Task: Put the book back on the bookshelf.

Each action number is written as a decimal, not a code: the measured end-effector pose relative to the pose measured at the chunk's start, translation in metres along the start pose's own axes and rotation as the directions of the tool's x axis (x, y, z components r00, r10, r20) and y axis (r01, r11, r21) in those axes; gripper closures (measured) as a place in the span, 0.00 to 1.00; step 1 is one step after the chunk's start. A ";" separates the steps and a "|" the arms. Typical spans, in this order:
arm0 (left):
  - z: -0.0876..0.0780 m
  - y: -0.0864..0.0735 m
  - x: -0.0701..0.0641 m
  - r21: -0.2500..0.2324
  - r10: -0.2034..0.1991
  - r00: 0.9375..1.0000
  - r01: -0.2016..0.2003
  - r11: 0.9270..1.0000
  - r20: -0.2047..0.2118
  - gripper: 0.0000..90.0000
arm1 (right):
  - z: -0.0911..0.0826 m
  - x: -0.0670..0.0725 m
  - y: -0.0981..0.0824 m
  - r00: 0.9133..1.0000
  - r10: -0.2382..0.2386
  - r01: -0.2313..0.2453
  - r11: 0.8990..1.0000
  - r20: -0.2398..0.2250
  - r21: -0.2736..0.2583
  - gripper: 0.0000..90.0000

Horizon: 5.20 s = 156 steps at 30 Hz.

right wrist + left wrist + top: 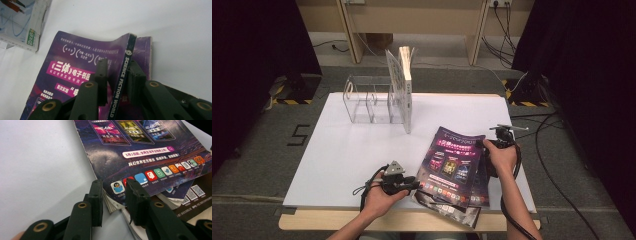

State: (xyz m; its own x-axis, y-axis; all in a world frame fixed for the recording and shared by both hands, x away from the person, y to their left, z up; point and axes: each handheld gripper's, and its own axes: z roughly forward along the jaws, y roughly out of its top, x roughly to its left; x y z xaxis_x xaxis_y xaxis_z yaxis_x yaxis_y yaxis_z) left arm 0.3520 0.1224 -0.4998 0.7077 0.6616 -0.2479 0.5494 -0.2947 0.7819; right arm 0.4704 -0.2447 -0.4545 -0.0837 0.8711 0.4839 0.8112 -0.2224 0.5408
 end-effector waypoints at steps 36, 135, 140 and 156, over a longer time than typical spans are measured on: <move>-0.044 0.037 0.003 -0.185 0.016 0.998 -0.026 0.982 -0.057 0.64 | -0.078 0.131 0.011 0.975 -0.219 0.210 0.858 0.034 -0.468 0.94; -0.021 0.139 -0.042 -0.296 0.129 0.972 -0.184 0.937 -0.197 0.59 | -0.052 0.250 0.001 0.936 -0.308 0.347 0.737 0.170 -0.580 0.94; -0.021 0.140 -0.043 -0.296 0.125 0.969 -0.186 0.937 -0.214 0.62 | -0.052 0.251 0.000 0.936 -0.316 0.347 0.744 0.157 -0.571 0.94; -0.021 0.141 -0.049 -0.290 0.094 0.965 -0.165 0.943 -0.244 0.67 | -0.057 0.247 0.000 0.940 -0.322 0.331 0.769 0.117 -0.546 0.94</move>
State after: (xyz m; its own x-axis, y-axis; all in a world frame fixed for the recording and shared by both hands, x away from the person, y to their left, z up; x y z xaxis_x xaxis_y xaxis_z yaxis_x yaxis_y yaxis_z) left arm 0.3854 0.0627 -0.3659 0.6265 0.7790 -0.0265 0.2720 -0.1867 0.9440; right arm 0.4170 -0.0541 -0.2956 -0.2724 0.9411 0.2004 0.2806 -0.1216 0.9521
